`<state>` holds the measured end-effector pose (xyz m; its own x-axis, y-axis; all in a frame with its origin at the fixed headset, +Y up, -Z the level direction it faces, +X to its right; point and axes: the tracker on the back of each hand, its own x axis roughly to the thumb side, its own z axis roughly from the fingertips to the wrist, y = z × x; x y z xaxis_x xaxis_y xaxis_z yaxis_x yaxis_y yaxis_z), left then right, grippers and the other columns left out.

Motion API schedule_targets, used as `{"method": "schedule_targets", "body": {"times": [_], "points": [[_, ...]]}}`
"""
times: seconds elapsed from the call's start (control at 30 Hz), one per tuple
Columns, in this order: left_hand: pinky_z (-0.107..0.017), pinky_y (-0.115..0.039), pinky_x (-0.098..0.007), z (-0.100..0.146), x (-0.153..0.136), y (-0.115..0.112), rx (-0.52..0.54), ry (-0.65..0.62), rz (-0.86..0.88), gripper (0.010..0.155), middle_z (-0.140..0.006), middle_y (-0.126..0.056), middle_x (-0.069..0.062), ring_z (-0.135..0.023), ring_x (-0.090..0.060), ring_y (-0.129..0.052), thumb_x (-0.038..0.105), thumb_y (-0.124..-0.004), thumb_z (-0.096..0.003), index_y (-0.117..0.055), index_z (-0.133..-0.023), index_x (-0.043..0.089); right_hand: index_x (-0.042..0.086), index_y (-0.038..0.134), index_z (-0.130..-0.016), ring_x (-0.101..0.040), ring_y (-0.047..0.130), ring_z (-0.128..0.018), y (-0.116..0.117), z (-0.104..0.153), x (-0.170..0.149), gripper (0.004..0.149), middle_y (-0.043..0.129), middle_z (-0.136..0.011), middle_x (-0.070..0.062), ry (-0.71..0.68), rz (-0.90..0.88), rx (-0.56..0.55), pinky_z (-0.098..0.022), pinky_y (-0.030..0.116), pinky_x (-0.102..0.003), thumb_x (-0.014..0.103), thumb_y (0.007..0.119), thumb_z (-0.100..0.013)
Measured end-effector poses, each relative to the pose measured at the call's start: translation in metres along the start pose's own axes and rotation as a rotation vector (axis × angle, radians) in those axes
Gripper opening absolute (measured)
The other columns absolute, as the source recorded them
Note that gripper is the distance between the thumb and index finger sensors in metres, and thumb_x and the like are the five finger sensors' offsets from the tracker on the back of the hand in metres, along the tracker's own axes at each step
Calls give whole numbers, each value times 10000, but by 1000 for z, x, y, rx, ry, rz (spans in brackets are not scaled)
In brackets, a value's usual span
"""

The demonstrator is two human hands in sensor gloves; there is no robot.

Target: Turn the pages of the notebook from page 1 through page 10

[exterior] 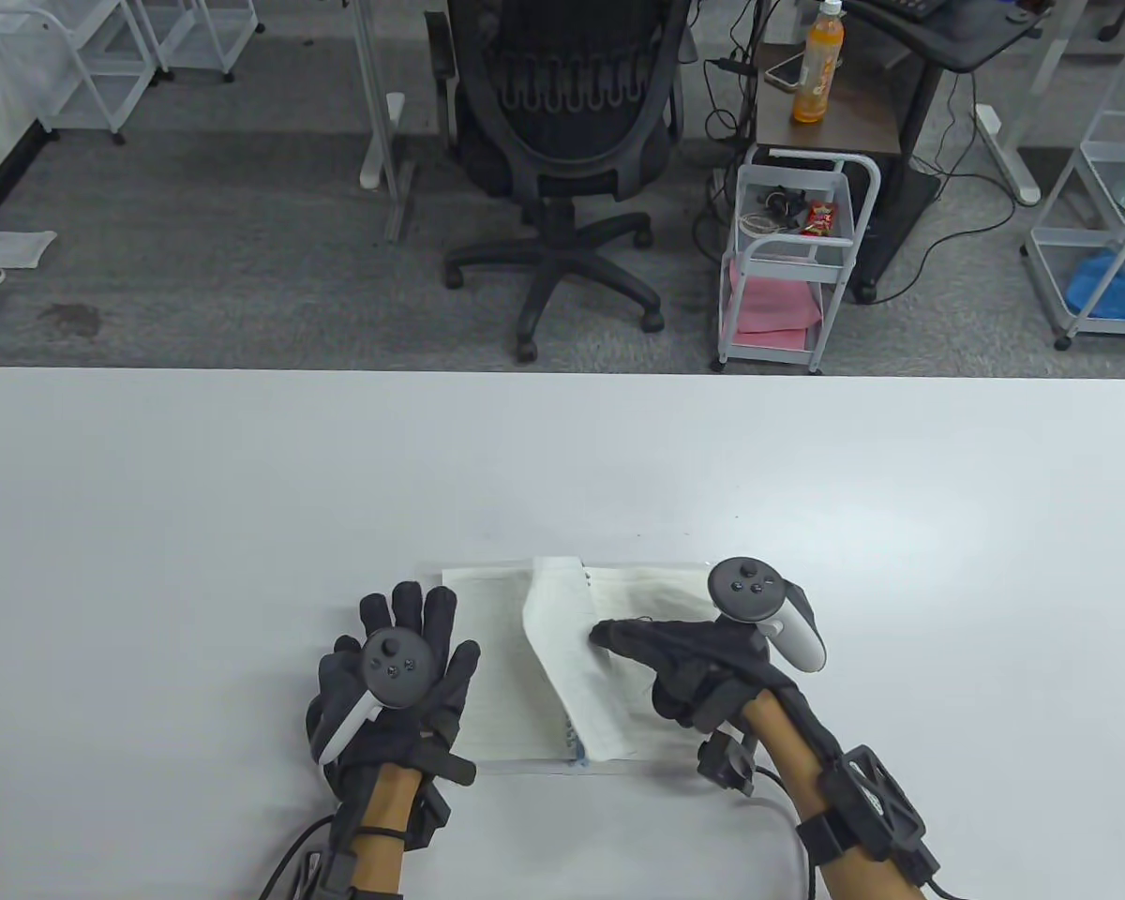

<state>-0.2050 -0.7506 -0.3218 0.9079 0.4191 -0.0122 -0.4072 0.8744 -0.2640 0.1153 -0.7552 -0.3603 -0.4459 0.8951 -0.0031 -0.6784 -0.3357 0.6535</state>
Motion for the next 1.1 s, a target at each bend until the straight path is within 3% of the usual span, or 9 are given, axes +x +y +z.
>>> {"method": "schedule_targets", "body": {"times": [0.23,0.33,0.4,0.47,0.6,0.73,0.83,1.0,1.1], "points": [[-657,83,-548,7,-8,14,46,11,72,700,-1194,78,26,-1071,-263,190,651,-399,-609,-74,-1180,409,186,620,-1075,-196,911,-321,61,-15,15,542,466,-1162,-184,14,333,66,-235,825,-417,495,551,-635],[-657,84,-547,10,-12,19,72,12,107,699,-1194,77,28,-1071,-262,189,650,-400,-609,-76,-1180,410,165,639,-1057,-176,909,-305,77,-18,17,541,405,-1157,-129,44,527,61,-227,828,-399,485,553,-630],[-657,83,-547,12,-13,22,92,11,117,700,-1195,75,26,-1071,-264,189,649,-401,-610,-78,-1182,406,158,657,-1047,-169,914,-290,76,-17,20,544,445,-1148,-152,9,547,40,-215,833,-394,487,559,-625],[-656,83,-548,13,-13,23,100,6,117,700,-1196,72,22,-1072,-265,187,648,-402,-610,-81,-1183,405,165,667,-1042,-164,915,-288,70,-15,21,539,483,-1147,-149,-31,475,43,-212,833,-391,491,559,-625],[-657,83,-547,12,-10,22,96,1,106,699,-1197,71,19,-1072,-264,188,648,-402,-610,-82,-1183,406,165,674,-1039,-169,911,-275,44,-9,18,535,535,-1130,-175,-46,359,-79,-198,829,-397,486,573,-623],[-657,83,-547,8,-5,14,60,-4,66,699,-1197,69,24,-1072,-264,187,648,-403,-610,-84,-1183,405,168,672,-1039,-179,909,-278,8,-4,-3,531,549,-1123,-176,107,500,-252,-202,825,-405,480,591,-617],[-656,83,-547,5,0,7,39,-12,29,699,-1197,70,24,-1072,-263,187,646,-405,-610,-84,-1183,405,221,647,-1047,-167,894,-287,-14,-1,-23,508,513,-1145,-103,262,561,-296,-203,817,-391,484,590,-617],[-657,83,-546,0,7,-6,-3,-9,-48,695,-1195,71,31,-1071,-259,187,646,-406,-610,-85,-1180,410,259,562,-1074,-131,859,-282,-38,5,-41,508,436,-1156,-81,402,538,-425,-212,806,-374,471,614,-615],[-657,84,-545,-4,10,-13,-33,-5,-94,696,-1194,72,31,-1069,-257,189,645,-408,-609,-86,-1180,411,291,487,-1082,-80,829,-261,-46,4,-50,534,392,-1154,-66,440,564,-440,-180,793,-322,474,645,-606]]}}
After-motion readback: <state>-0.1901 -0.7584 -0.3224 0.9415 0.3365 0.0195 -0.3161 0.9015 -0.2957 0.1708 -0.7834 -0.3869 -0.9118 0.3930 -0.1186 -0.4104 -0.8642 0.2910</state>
